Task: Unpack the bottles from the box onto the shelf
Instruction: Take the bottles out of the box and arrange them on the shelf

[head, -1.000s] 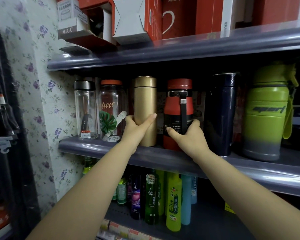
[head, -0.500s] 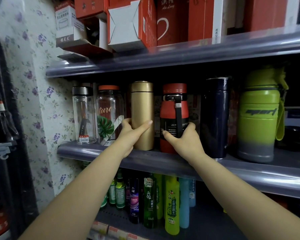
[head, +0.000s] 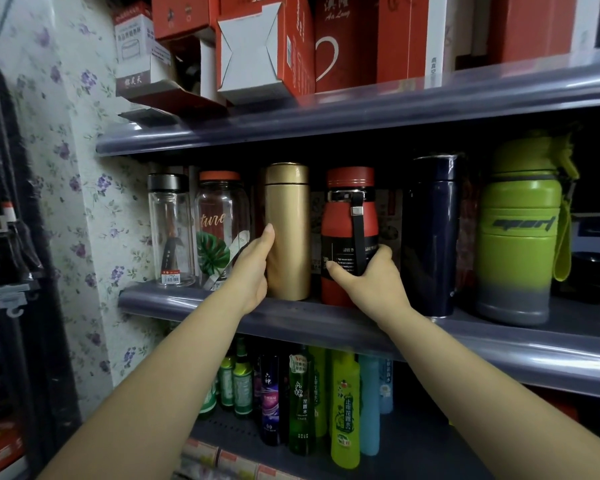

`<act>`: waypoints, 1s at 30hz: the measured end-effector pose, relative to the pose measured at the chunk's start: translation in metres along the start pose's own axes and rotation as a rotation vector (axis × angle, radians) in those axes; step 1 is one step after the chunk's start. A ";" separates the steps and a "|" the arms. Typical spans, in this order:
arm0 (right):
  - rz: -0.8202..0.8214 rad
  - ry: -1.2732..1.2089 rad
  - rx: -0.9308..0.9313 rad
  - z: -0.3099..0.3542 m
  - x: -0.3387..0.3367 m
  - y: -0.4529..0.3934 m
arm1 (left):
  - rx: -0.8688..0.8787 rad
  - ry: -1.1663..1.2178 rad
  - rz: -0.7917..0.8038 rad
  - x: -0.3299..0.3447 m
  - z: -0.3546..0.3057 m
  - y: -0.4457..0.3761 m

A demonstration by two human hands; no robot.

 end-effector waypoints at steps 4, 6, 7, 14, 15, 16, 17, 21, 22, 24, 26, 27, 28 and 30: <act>-0.002 0.004 -0.007 0.001 0.000 -0.001 | 0.014 -0.062 -0.004 0.000 0.002 0.000; 0.000 0.006 -0.008 0.001 0.000 -0.001 | 0.051 -0.071 -0.011 0.001 -0.003 0.003; 0.000 0.007 -0.008 0.001 0.000 -0.001 | 0.057 -0.078 -0.025 0.000 -0.003 0.003; 0.004 0.017 -0.006 -0.001 0.002 -0.002 | 0.061 -0.101 0.036 0.005 -0.008 0.005; 0.004 0.017 -0.006 -0.001 0.001 -0.001 | 0.040 -0.106 0.087 0.009 -0.005 0.004; 0.005 0.018 -0.008 -0.001 0.001 -0.001 | 0.016 -0.116 0.121 0.010 -0.002 0.002; 0.005 0.019 -0.009 -0.001 0.001 -0.001 | -0.006 -0.120 0.147 0.011 0.000 0.001; -0.002 0.016 -0.009 -0.001 0.000 -0.002 | -0.057 -0.251 0.232 0.001 -0.003 0.001; -0.004 0.016 -0.009 -0.001 0.000 -0.002 | -0.060 -0.301 0.246 0.000 -0.005 0.001; -0.007 0.015 -0.011 -0.002 0.000 -0.003 | -0.021 -0.418 0.208 -0.001 -0.011 0.001; -0.014 0.016 -0.012 -0.004 0.000 -0.003 | -0.001 -0.567 0.070 -0.008 -0.010 -0.006; -0.017 0.017 -0.012 -0.004 0.000 -0.003 | -0.011 -0.602 0.009 -0.011 -0.006 -0.009; -0.018 0.017 -0.011 -0.004 0.000 -0.004 | -0.022 -0.596 -0.026 -0.012 -0.003 -0.011; -0.017 0.017 -0.006 -0.005 0.001 -0.004 | -0.027 -0.558 -0.037 -0.012 0.002 -0.013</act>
Point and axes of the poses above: each hand's wrist, its own y-axis away from the middle knuckle, its own x-axis out of the palm, z = x × y, the point moved 9 cm from there along -y, towards the middle knuckle, and after that the axes turned 14 degrees about -y, right-handed, at the moved point
